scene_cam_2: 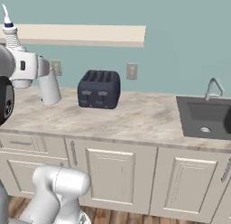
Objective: Open the cabinet. Pick the spray and place it next to the sink. Then close the cabinet.
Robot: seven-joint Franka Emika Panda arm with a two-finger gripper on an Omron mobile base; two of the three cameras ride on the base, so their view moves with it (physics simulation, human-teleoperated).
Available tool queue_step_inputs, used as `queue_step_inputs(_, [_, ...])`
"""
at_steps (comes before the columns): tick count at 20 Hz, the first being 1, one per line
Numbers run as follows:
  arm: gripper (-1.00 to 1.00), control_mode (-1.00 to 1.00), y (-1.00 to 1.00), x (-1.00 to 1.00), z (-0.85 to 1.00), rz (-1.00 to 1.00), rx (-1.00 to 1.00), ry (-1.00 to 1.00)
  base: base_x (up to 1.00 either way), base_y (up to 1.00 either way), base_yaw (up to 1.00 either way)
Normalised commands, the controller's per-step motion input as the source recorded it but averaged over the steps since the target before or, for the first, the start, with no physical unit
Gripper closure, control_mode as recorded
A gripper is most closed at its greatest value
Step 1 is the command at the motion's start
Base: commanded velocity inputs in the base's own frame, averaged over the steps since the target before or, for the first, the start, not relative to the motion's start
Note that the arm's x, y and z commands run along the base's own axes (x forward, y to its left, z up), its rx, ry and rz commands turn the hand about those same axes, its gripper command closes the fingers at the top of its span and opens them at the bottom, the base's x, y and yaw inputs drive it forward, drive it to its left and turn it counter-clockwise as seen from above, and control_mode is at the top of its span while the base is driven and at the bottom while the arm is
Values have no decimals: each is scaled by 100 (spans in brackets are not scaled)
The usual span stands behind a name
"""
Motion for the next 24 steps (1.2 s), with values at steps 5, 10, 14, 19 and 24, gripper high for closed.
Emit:
queue_step_inputs(5, [100,100,0,0,0,0,0,0,0,-100,-10])
queue_step_inputs(10, [100,100,0,0,0,0,0,0,11,-98,-6])
queue_step_inputs(14, [100,100,0,0,0,0,0,0,44,-87,0])
queue_step_inputs(19, [100,100,0,0,0,0,0,0,38,-58,0])
queue_step_inputs(24, [100,100,0,0,0,0,0,0,25,-37,1])
